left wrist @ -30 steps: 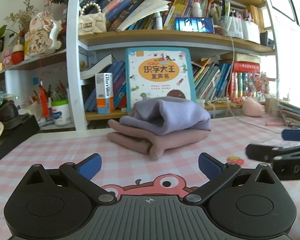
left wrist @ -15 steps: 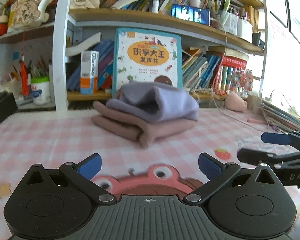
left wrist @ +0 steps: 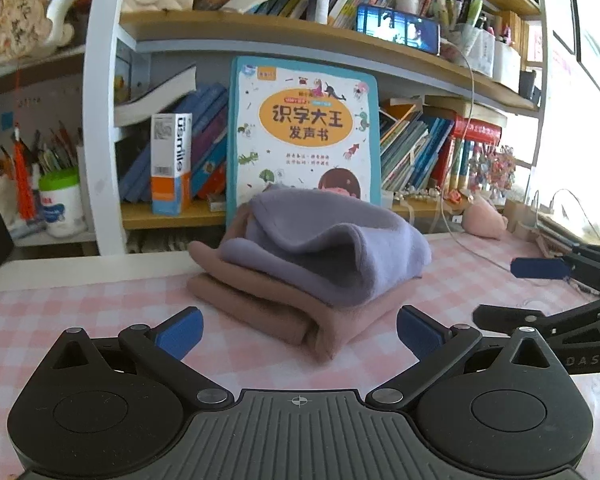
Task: Fold clothes
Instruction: 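Move both grippers toward the folded lavender-pink sweater stack, then grasp the lavender sweater edge with the right gripper and lift it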
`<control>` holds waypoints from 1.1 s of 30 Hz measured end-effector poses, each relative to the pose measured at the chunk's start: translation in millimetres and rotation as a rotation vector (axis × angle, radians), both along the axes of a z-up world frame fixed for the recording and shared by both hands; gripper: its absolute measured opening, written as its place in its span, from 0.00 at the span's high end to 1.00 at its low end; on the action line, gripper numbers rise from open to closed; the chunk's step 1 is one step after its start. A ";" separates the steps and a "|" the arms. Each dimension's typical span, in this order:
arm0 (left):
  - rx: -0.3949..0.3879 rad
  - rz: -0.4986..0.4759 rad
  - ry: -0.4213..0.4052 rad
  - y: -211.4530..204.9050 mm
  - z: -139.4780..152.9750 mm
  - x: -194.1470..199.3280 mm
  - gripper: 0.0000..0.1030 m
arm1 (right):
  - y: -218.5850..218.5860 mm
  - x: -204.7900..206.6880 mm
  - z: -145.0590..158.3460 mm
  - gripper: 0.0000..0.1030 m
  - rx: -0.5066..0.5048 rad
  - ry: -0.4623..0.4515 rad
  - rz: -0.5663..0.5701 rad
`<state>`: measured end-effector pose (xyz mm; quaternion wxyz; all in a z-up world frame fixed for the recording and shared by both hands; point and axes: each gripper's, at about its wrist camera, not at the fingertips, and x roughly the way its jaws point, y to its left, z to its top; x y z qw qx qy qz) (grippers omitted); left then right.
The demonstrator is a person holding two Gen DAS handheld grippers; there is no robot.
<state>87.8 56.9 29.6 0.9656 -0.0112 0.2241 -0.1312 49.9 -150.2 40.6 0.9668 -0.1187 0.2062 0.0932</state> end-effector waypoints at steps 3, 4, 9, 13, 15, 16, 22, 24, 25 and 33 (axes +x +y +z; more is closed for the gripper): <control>-0.021 0.016 0.001 -5.9 -6.3 10.1 0.00 | 2.3 14.2 2.0 0.27 -0.046 -0.009 0.003; -0.029 0.021 0.001 -7.3 -8.8 13.0 0.00 | 2.7 18.5 2.5 0.27 -0.058 -0.009 0.005; -0.064 0.000 0.004 0.0 -18.9 17.7 0.00 | 7.4 37.0 1.3 0.27 -0.109 -0.003 0.026; -0.131 -0.018 0.025 12.3 -27.4 18.5 0.01 | 13.5 50.7 -3.9 0.29 -0.128 0.003 0.039; -0.153 -0.034 0.036 16.2 -30.3 18.4 0.05 | 20.0 59.7 -6.9 0.31 -0.152 0.010 0.051; -0.164 -0.043 0.041 18.1 -31.7 18.3 0.07 | 24.1 64.7 -8.7 0.31 -0.169 0.012 0.059; -0.208 -0.058 0.048 25.4 -34.3 16.7 0.23 | 40.6 90.1 -20.1 0.50 -0.210 0.012 0.063; -0.203 -0.046 0.033 27.1 -33.5 16.1 0.23 | 39.9 93.7 -20.9 0.64 -0.200 -0.001 0.044; -0.195 -0.036 0.022 27.7 -32.7 15.4 0.23 | 38.7 93.8 -20.1 0.69 -0.195 -0.005 0.040; -0.201 0.003 0.000 36.6 -26.5 13.7 0.22 | 21.2 80.2 8.1 0.86 0.041 0.042 0.062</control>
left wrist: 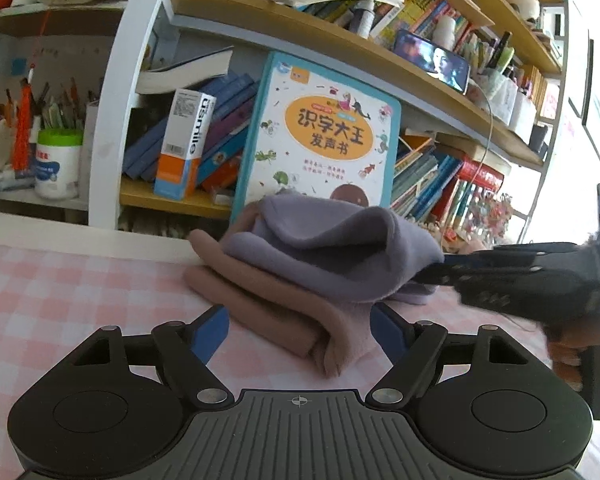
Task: Fold clothes
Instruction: 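Grasp the lavender sweater edge with the right gripper and lift it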
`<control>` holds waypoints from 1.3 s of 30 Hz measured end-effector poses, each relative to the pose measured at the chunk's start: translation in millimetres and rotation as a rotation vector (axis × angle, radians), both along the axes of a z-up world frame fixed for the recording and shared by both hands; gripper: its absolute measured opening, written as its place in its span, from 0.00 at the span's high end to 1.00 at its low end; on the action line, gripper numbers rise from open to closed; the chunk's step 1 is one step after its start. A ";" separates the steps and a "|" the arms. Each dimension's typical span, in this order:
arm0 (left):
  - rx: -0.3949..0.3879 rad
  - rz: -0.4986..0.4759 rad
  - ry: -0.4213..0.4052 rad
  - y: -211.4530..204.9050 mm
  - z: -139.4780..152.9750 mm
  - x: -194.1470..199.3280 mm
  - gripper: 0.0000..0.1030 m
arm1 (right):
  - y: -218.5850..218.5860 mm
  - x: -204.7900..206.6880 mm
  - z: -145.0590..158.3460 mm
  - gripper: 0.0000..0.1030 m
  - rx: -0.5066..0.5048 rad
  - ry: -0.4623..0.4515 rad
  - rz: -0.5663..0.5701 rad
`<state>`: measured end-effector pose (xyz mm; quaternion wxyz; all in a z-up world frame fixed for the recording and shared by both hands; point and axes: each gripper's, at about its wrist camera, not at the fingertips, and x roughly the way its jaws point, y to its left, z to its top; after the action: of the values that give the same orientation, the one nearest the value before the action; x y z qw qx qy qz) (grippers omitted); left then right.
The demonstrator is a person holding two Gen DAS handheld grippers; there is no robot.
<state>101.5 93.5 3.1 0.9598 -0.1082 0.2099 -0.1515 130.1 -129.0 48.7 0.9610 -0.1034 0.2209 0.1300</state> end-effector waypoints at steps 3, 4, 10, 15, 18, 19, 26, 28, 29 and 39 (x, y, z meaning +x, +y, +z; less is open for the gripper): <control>-0.015 -0.001 0.006 2.4 -0.3 -0.5 0.21 | -0.5 -7.5 5.2 0.87 0.055 0.017 0.003; -0.016 0.001 0.002 2.8 0.1 -1.1 0.21 | -0.2 -10.3 6.7 0.88 0.066 0.019 0.002; -0.028 -0.005 -0.011 3.8 1.6 -4.6 0.21 | 0.1 -28.0 16.6 0.90 0.111 0.029 0.016; -0.037 -0.003 0.005 6.3 -1.3 -4.4 0.21 | 7.9 -39.1 19.0 0.84 0.009 0.020 0.025; -0.049 -0.011 0.017 7.5 -2.6 -4.3 0.21 | 19.2 -41.2 12.3 0.58 -0.133 -0.028 0.025; -0.050 -0.016 0.018 7.5 -2.7 -4.5 0.21 | 22.9 -40.7 10.2 0.54 -0.171 -0.039 0.030; -0.043 -0.038 0.013 3.7 -1.0 -7.4 0.20 | 45.0 -17.6 -5.9 0.49 -0.314 -0.035 0.069; -0.050 -0.040 0.015 4.4 -0.6 -7.2 0.20 | 46.0 -6.8 -8.4 0.49 -0.291 -0.010 0.063; -0.057 -0.040 0.017 5.0 -0.6 -7.0 0.20 | 46.2 -2.7 -8.7 0.55 -0.281 -0.005 0.056; -0.081 -0.016 0.012 9.6 1.8 -7.7 0.20 | 41.7 8.0 16.2 0.81 -0.076 0.016 0.030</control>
<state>93.8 103.1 4.8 0.9522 -0.1464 0.2100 -0.1667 138.1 -87.3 64.9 0.9526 -0.1419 0.2316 0.1368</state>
